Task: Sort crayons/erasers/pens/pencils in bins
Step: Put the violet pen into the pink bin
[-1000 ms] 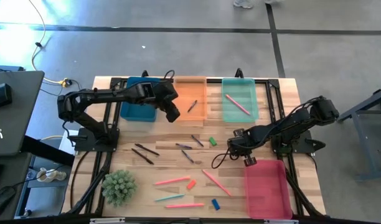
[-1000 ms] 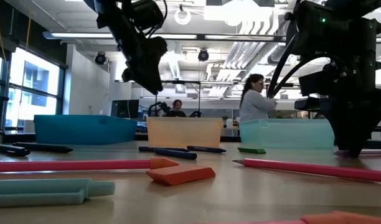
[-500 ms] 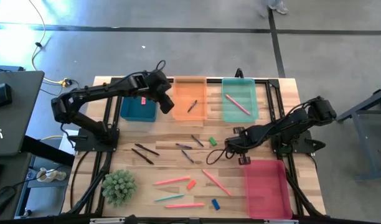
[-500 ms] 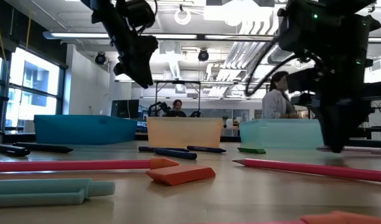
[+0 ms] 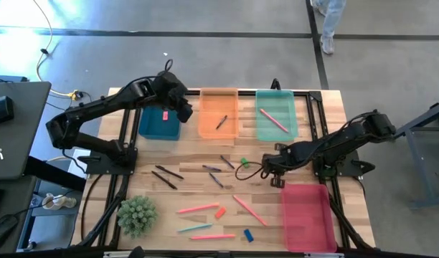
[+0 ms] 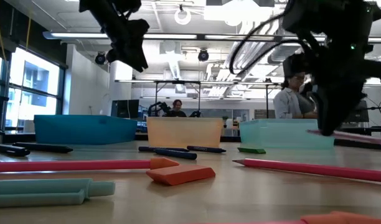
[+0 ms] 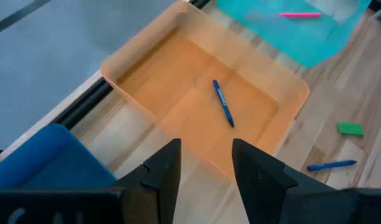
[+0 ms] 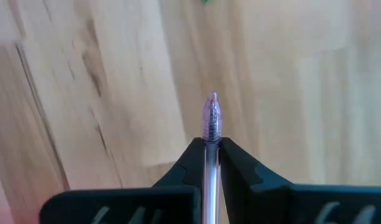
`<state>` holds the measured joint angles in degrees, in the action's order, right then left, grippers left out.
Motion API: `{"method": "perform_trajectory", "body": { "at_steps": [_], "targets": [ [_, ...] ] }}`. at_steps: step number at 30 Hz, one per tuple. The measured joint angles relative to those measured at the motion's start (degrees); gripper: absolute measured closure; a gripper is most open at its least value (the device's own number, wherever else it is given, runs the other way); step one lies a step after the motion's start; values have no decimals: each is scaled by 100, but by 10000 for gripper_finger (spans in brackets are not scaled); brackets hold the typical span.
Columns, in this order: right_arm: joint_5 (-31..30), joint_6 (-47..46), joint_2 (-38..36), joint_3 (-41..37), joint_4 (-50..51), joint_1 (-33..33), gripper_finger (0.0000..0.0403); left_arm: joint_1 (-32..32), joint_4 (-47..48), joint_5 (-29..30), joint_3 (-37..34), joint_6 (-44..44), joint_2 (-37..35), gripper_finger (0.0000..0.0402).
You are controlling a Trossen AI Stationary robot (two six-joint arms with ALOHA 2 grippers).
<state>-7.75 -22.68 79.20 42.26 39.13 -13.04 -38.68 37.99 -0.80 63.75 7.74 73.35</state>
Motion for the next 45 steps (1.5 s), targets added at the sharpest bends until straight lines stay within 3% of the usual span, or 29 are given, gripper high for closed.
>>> {"method": "perform_trajectory", "body": {
  "at_steps": [13, 18, 26, 39, 45],
  "targets": [
    [-829, -1856, -1457, 31, 112, -51, 394, 7, 388, -2, 0, -53, -53, 270],
    [-802, -2400, -1692, 625, 719, -205, 394, 15, 508, -2, 0, -190, -53, 270],
    [-857, -3591, -1703, 1614, 1768, -757, 394, 15, 533, -2, 0, -243, -53, 270],
    [-811, -6474, -1271, 1327, 1602, -2649, 394, 20, 585, -4, 0, -395, -53, 270],
    [-663, -7254, -693, 1325, 1604, -3346, 394, 164, 602, -4, 0, -394, -53, 270]
  ]
}}
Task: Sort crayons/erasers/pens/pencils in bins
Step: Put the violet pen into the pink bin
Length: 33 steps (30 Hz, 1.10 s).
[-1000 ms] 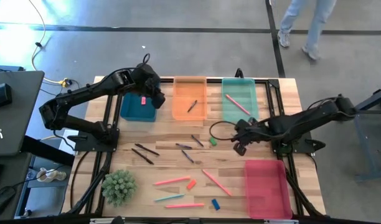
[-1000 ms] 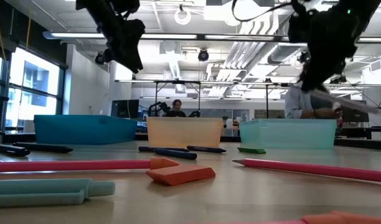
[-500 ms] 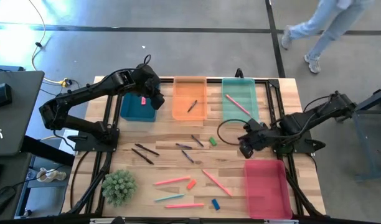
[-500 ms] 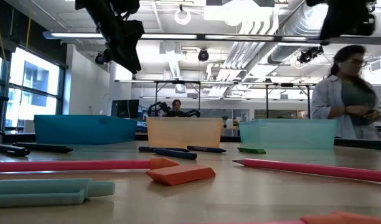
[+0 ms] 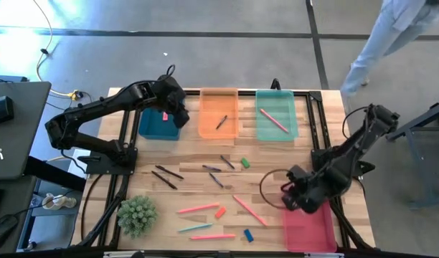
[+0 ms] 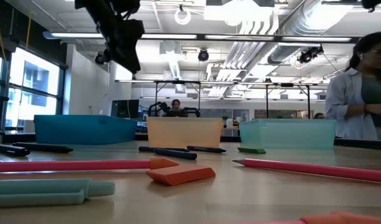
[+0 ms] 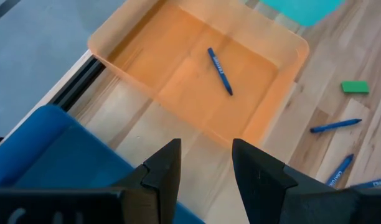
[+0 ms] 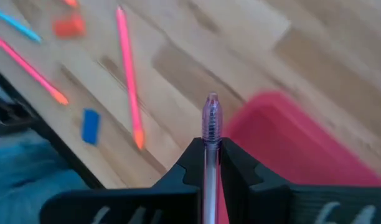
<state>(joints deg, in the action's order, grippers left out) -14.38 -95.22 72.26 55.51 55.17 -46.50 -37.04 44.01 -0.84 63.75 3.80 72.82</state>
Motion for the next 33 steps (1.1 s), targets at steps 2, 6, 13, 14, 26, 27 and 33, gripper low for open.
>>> {"method": "perform_trajectory", "body": {
  "at_steps": [2, 6, 13, 14, 26, 27, 33],
  "targets": [
    [199, -77, 214, -2, 26, -143, 394, 70, -2, 0, 0, 4, 0, 270],
    [362, -140, 667, -4, 29, -404, 394, 243, -3, 2, 0, 45, 0, 270],
    [442, -326, 1414, -4, -123, -835, 394, 461, -51, 0, 0, 215, 0, 270],
    [473, -389, 1503, -4, -158, -889, 394, 488, -79, 2, 0, 264, 0, 270],
    [705, -841, 2307, -7, -688, -1362, 394, 726, -146, 0, 0, 456, 0, 271],
    [705, -905, 2331, -7, -711, -1395, 394, 756, -144, 0, 0, 457, 0, 271],
    [718, -999, 2365, -7, -788, -1526, 389, 956, -138, -1, 0, 664, 0, 271]
  ]
}}
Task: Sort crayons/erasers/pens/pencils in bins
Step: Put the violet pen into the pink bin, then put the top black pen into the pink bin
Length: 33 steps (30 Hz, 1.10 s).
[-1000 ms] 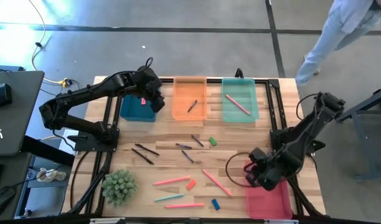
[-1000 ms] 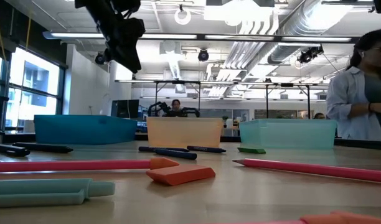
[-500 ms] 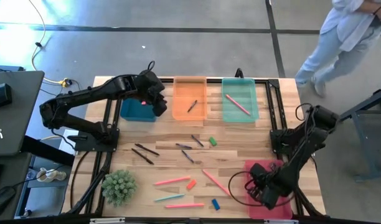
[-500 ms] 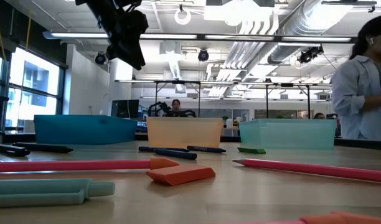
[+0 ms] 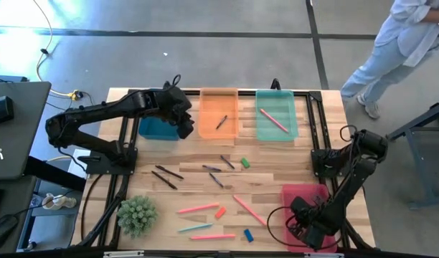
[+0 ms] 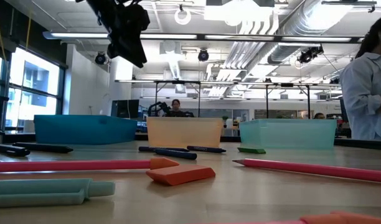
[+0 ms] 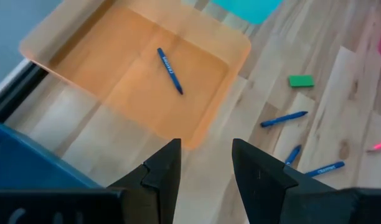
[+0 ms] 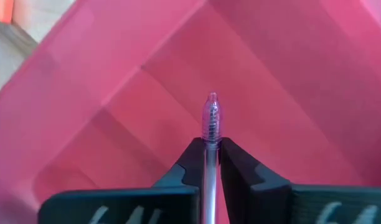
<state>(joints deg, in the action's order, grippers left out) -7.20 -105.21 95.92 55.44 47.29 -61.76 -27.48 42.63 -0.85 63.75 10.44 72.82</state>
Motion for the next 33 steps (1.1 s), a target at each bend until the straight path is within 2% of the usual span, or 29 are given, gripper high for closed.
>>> {"method": "perform_trajectory", "body": {
  "at_steps": [6, 16, 23, 26, 29, 33],
  "targets": [
    [267, -33, 0, 0, -38, 65, 349, 266, 6, -61, 0, 294, 0, 271],
    [205, -182, -54, 0, -228, 101, 270, 736, 518, -36, -2, 822, 0, 271],
    [-446, -588, -642, 0, -43, 98, 269, 975, 1252, -22, -2, 845, 1, 270],
    [-496, -647, -925, 0, 159, 101, 274, 1086, 1514, -41, -2, 951, 1, 266],
    [-742, -763, -1193, 0, 374, 101, 280, 1222, 1745, -43, -2, 1017, 0, 252],
    [-1411, -991, -1557, 0, 673, 130, 285, 1417, 2063, -45, -2, 1000, 1, 218]
  ]
}}
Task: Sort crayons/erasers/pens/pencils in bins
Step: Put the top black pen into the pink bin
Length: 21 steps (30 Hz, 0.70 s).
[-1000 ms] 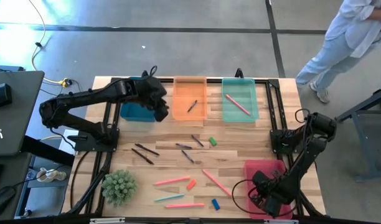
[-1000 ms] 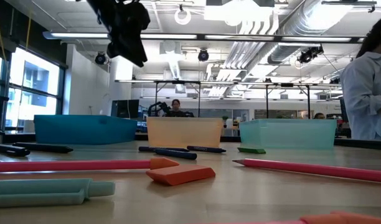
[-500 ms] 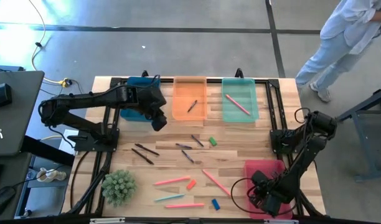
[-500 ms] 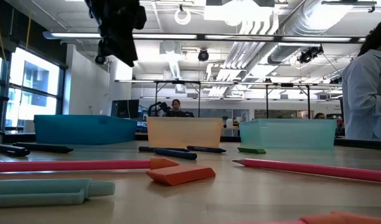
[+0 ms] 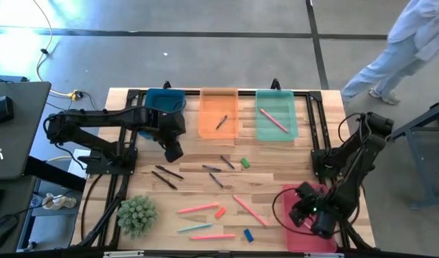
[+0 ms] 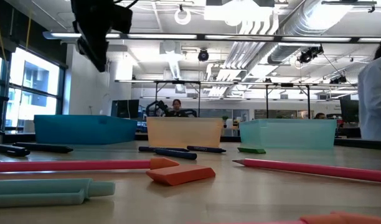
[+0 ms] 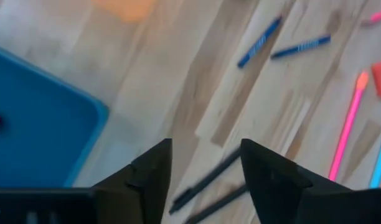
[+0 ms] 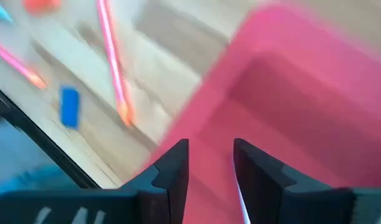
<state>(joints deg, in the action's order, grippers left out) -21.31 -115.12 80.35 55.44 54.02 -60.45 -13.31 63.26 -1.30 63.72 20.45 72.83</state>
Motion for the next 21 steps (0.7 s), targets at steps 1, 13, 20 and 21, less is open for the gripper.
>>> {"method": "perform_trajectory", "body": {
  "at_steps": [1, 13, 20, 21],
  "targets": [
    [-190, -49, -89, 0, 73, 22, 286, 45, 49, 2, -8, -2, 1, 210],
    [-1306, 769, -1133, 0, 557, 916, 286, 902, -753, -110, -1085, -613, 1, 192],
    [-1277, 1493, -1265, 0, 682, 1423, 286, 1158, -1017, -189, -1633, -1116, 1, 192],
    [-1273, 1547, -1265, 0, 682, 1477, 286, 1164, -1040, -253, -1698, -1220, 1, 192]
  ]
}}
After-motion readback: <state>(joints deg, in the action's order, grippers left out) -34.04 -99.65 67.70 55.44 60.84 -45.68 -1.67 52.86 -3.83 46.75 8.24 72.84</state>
